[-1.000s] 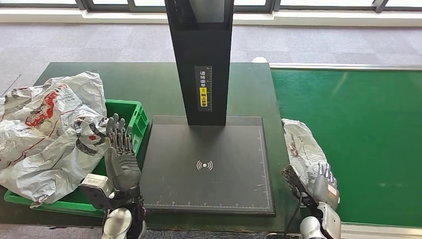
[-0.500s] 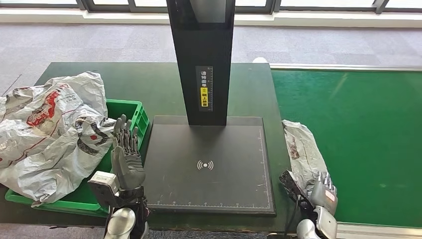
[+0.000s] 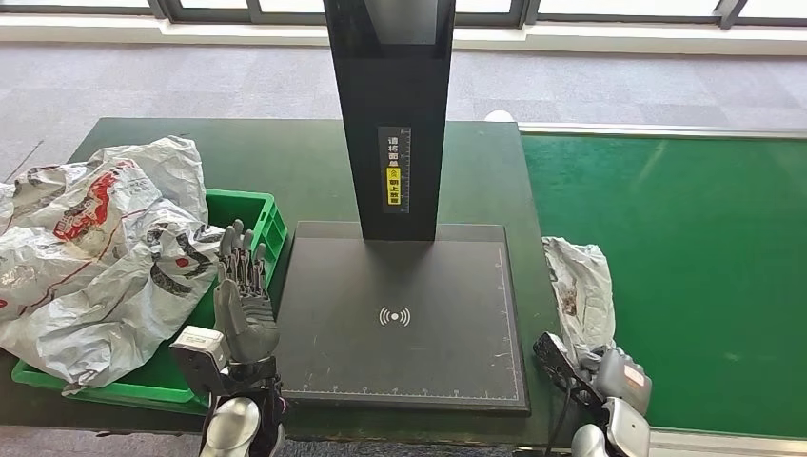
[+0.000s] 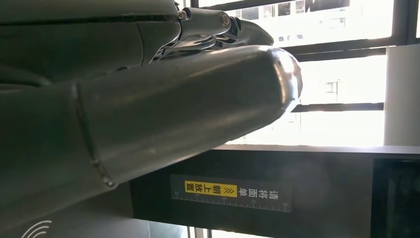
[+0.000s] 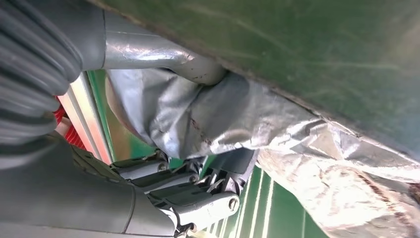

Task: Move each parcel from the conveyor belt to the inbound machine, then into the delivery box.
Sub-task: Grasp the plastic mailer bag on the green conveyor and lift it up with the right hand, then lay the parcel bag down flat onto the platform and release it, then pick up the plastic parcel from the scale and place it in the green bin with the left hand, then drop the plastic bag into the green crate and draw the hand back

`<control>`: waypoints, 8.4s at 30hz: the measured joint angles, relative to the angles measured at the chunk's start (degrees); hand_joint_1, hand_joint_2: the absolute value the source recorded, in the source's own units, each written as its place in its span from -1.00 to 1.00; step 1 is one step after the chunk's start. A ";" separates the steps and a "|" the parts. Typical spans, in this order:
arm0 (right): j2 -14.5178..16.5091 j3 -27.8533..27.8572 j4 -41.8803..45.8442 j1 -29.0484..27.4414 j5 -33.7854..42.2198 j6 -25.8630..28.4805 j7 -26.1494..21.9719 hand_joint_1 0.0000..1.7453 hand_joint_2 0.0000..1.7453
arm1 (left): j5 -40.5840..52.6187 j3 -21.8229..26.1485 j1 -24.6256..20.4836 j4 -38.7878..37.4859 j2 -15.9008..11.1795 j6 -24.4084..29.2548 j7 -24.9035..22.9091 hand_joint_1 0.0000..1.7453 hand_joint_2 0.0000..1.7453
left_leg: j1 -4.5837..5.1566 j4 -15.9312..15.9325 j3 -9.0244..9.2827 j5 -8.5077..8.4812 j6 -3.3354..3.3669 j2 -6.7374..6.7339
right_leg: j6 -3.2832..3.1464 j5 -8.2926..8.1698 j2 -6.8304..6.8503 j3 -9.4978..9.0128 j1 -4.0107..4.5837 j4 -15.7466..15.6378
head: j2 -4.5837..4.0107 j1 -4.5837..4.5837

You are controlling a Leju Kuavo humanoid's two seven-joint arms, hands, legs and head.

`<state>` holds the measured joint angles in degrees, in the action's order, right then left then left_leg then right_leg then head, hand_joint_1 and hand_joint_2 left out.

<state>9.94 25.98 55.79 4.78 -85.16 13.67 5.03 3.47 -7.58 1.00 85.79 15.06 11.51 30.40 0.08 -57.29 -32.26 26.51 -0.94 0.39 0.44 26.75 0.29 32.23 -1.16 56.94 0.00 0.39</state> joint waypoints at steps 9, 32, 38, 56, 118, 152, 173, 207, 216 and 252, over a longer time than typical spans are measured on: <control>0.66 -0.13 0.44 -0.12 -2.37 -2.08 -2.14 1.00 1.00 | -0.38 0.01 0.00 0.09 -0.03 -0.17 -0.19 -1.00 -1.00 | -0.02 0.00 0.00 0.01 0.00 -0.01 | 0.00 0.01 -0.01 -0.08 0.03 0.00 | 0.00 0.00; 5.32 -4.62 23.03 -8.75 28.15 19.55 -21.81 1.00 1.00 | -0.15 1.56 2.39 3.74 0.02 0.61 1.07 -1.00 -1.00 | -0.09 0.02 -0.20 0.06 -0.08 -0.06 | -0.05 0.04 -0.08 0.10 0.10 0.05 | 0.00 0.00; 6.56 -5.82 28.37 -10.30 37.31 17.45 -27.70 1.00 1.00 | -0.46 1.80 2.47 4.08 0.02 0.68 1.21 -1.00 -1.00 | -0.09 0.01 -0.19 0.04 -0.09 -0.06 | -0.06 0.04 -0.08 0.10 0.10 0.06 | 0.00 0.00; 7.97 -18.42 38.07 -11.88 49.52 5.16 -39.94 1.00 1.00 | -1.68 2.12 2.18 2.72 0.11 -1.47 1.44 -1.00 -1.00 | -0.12 0.02 -0.16 0.02 -0.12 -0.16 | -0.07 0.03 -0.22 0.13 0.13 0.07 | 0.00 0.01; 5.72 -38.24 42.61 -16.55 59.55 10.91 -40.99 -1.00 -1.00 | 7.72 -2.43 0.50 1.15 0.00 9.60 -0.92 -1.00 -1.00 | -0.25 -0.01 -0.07 0.14 -0.30 -0.62 | -0.18 -0.08 -0.59 0.29 0.23 0.04 | 0.00 0.00; 6.04 -36.04 39.91 -14.97 58.69 6.56 -41.04 -1.00 -1.00 | 27.24 -8.52 -1.12 -0.48 -0.81 -6.73 0.09 -1.00 -1.00 | -0.23 -0.03 -0.09 0.18 -0.28 -0.68 | -0.16 -0.08 -0.67 0.28 0.20 0.03 | 0.00 0.00; 6.04 -32.93 46.49 -17.61 62.12 2.75 -45.07 -1.00 -1.00 | 66.06 -17.01 -10.10 -25.54 -0.65 -0.52 -12.57 -1.00 1.00 | -0.21 -0.04 -0.07 0.17 -0.28 -0.62 | -0.15 -0.10 -0.59 0.24 0.18 0.02 | 0.00 0.00; 5.32 -32.88 42.98 -11.58 63.33 -1.39 -45.05 -1.00 -1.00 | 72.40 -24.11 -23.54 -55.25 4.10 -5.90 -12.52 1.00 1.00 | -0.22 -0.02 2.31 1.42 0.43 0.05 | 0.45 1.16 0.06 -3.40 0.16 -0.62 | 0.00 0.02; 5.61 -32.88 42.46 -11.87 62.33 -2.54 -45.07 -1.00 -1.00 | 68.21 -21.33 -22.71 -54.68 4.03 8.58 -9.86 1.00 1.00 | -0.24 -0.02 2.26 1.30 0.24 -0.01 | 0.31 0.99 -0.06 -2.73 0.19 -0.52 | 0.00 0.02; 6.50 -32.88 42.63 -13.47 62.27 -2.72 -44.19 -1.00 -1.00 | 51.22 1.09 -13.42 -25.03 2.29 28.29 4.49 1.00 1.00 | -0.24 -0.04 1.20 1.11 0.13 0.01 | 0.27 0.91 -0.11 -1.62 0.19 -0.31 | 0.00 -0.02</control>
<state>16.44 -6.91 98.42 -8.70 -22.88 10.95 -39.17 54.69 -6.50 -12.42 60.76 17.35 39.80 34.89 -0.16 -57.33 -31.07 27.62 -0.81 0.40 0.71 27.66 0.18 30.61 -0.97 56.62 0.00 0.37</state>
